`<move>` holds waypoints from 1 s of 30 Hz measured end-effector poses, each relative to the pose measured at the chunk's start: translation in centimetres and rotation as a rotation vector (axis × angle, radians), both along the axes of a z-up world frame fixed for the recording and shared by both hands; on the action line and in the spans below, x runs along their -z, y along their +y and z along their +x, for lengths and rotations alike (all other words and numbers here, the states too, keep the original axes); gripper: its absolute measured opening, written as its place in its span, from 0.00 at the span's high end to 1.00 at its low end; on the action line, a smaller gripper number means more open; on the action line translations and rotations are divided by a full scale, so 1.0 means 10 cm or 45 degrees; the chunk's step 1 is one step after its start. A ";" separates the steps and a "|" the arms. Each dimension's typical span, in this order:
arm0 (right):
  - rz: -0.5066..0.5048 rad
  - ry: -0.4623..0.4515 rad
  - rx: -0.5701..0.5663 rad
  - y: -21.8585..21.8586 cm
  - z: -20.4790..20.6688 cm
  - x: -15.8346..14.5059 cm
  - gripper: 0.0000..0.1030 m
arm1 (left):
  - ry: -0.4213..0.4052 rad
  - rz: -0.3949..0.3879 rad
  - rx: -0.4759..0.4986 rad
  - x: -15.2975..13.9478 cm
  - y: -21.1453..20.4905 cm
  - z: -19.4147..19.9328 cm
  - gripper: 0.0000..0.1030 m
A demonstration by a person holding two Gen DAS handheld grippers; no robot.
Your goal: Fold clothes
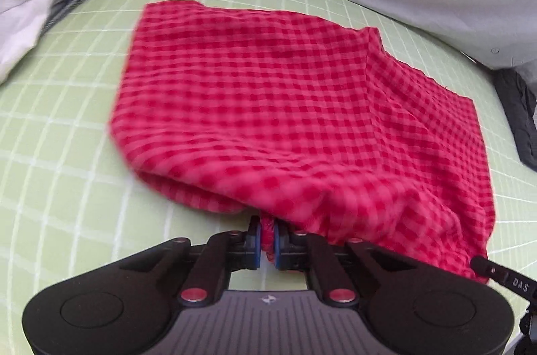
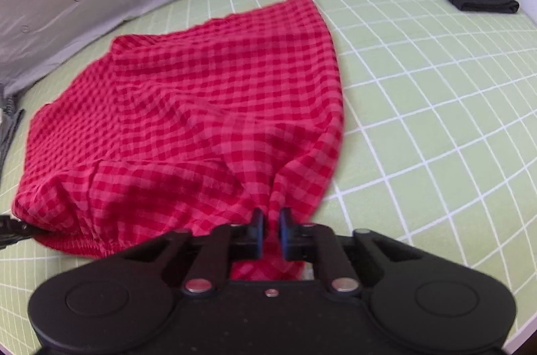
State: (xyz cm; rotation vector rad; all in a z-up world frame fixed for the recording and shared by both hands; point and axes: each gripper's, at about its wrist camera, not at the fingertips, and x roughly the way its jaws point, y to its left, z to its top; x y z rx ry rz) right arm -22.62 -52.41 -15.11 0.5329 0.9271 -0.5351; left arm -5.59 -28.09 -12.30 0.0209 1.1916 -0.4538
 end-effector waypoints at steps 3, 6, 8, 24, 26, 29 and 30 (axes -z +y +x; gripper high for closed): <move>0.011 0.021 -0.020 0.05 -0.13 -0.10 0.93 | 0.093 0.021 -0.081 -0.16 0.30 -0.23 0.91; 0.059 0.074 -0.030 0.07 -0.23 -0.17 0.91 | 0.172 0.059 -0.143 -0.20 0.50 -0.39 0.83; 0.084 0.090 -0.018 0.05 -0.27 -0.20 0.77 | 0.200 0.077 -0.188 -0.22 0.60 -0.46 0.79; -0.106 -0.100 0.028 -0.59 0.66 -0.44 0.14 | 0.008 0.087 -0.259 -0.45 0.30 0.50 0.30; -0.131 -0.096 0.038 -0.80 0.84 -0.36 0.13 | 0.030 0.129 -0.248 -0.33 0.21 0.72 0.30; -0.163 -0.034 0.077 -1.15 1.12 -0.17 0.16 | 0.068 0.182 -0.255 -0.20 0.07 1.04 0.30; -0.166 -0.011 0.090 -1.25 1.21 -0.12 0.23 | 0.074 0.189 -0.254 -0.17 0.04 1.12 0.30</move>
